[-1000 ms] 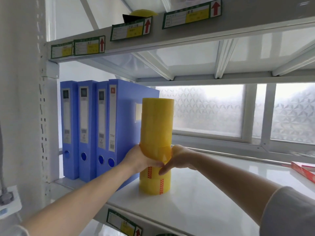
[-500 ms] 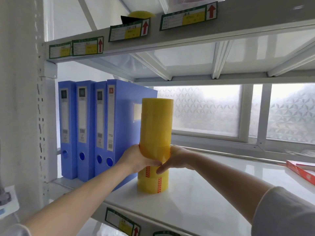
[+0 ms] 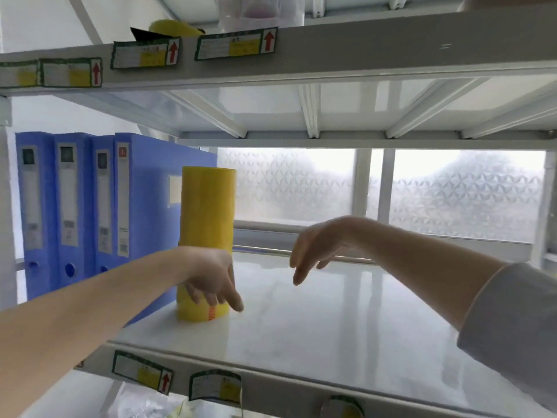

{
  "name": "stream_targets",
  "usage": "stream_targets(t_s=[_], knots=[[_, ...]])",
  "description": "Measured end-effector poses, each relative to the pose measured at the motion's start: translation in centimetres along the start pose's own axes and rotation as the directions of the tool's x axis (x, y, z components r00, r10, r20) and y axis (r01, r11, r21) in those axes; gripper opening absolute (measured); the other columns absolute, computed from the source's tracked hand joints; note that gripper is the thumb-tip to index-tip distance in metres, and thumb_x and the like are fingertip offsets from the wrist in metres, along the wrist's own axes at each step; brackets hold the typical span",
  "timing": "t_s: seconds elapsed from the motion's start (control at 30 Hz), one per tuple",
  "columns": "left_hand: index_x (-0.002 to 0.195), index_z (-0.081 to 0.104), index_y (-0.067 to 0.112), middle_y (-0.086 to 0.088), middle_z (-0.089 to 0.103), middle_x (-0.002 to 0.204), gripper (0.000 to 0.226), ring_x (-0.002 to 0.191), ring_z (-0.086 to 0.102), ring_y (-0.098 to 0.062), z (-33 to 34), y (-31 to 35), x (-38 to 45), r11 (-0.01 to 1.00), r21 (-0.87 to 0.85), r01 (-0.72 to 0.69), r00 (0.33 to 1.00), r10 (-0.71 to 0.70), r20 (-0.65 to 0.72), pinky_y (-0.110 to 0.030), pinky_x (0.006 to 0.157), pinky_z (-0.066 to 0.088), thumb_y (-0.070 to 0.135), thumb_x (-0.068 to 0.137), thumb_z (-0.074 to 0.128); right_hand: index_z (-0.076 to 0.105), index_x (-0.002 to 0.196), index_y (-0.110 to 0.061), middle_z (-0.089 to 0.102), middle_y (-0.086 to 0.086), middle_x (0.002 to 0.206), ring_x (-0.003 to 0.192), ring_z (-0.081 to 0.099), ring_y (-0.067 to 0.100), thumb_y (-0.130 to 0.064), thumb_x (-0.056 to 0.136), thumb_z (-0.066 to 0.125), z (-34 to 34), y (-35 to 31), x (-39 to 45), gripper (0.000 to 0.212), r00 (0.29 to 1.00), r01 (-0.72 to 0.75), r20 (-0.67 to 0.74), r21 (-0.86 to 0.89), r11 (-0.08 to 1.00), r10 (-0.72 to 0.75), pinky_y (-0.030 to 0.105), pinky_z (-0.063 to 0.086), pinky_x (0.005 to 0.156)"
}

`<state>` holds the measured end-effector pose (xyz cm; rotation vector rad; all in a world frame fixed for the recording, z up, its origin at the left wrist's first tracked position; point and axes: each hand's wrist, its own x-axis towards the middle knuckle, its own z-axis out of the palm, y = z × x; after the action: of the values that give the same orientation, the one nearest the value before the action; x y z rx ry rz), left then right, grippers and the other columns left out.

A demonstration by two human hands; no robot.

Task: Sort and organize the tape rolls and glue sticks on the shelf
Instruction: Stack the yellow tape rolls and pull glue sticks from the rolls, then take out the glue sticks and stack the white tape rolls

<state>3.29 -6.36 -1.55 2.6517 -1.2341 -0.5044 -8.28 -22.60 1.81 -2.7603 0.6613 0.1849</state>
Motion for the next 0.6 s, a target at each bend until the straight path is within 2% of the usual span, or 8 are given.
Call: stream_targets(t_s=[0.1,0.17,0.27,0.4,0.6], knots=[[0.111,0.067,0.01,0.001,0.069,0.091,0.042,0.1,0.067,-0.015,0.7,5.2,0.2,0.993,-0.041,-0.111,0.993,0.11,-0.04,-0.03,0.08,0.057,0.031,0.076,0.077,0.064,0.122,-0.008,0.065,0.006,0.124,0.11,0.061,0.014,-0.019,0.078,0.077,-3.0,3.2,-4.2,0.047,0.997,-0.029,-0.068,0.003,1.0,0.03,0.032,0.049,0.1],[0.111,0.066,0.011,0.0,0.07,0.096,0.042,0.1,0.068,-0.015,1.1,8.9,0.3,0.98,-0.041,-0.195,0.98,0.193,-0.046,-0.032,0.084,0.057,0.031,0.076,0.077,0.063,0.122,-0.007,0.065,0.007,0.124,0.112,0.06,0.016,-0.015,0.08,0.074,-4.8,5.7,-7.6,0.045,0.993,-0.079,-0.091,0.002,0.997,0.078,0.034,0.047,0.101],[0.111,0.066,0.011,-0.004,0.07,0.109,0.04,0.101,0.067,-0.015,2.0,14.5,0.3,0.95,-0.033,-0.31,0.951,0.31,-0.013,-0.033,0.085,0.056,0.03,0.078,0.075,0.061,0.123,-0.005,0.065,0.011,0.123,0.115,0.06,0.02,-0.012,0.081,0.072,-6.7,9.6,-12.8,0.044,0.974,-0.175,-0.141,0.016,0.984,0.176,0.036,0.047,0.102],[0.112,0.066,0.01,-0.005,0.07,0.11,0.04,0.101,0.068,-0.015,3.5,21.5,0.1,0.902,-0.009,-0.432,0.901,0.432,0.03,-0.033,0.085,0.056,0.03,0.078,0.075,0.061,0.123,-0.005,0.067,0.011,0.119,0.114,0.061,0.021,-0.01,0.08,0.073,-7.9,14.8,-18.7,0.044,0.931,-0.3,-0.197,0.058,0.952,0.306,0.033,0.05,0.096],[0.118,0.064,0.011,-0.005,0.069,0.113,0.044,0.102,0.066,-0.014,6.2,29.4,-0.1,0.823,0.01,-0.568,0.822,0.567,0.057,-0.03,0.085,0.055,0.029,0.079,0.074,0.062,0.122,-0.006,0.066,0.008,0.119,0.104,0.061,0.016,-0.014,0.079,0.075,-6.6,21.0,-24.1,0.045,0.879,-0.438,-0.175,0.075,0.896,0.444,0.03,0.052,0.09]])
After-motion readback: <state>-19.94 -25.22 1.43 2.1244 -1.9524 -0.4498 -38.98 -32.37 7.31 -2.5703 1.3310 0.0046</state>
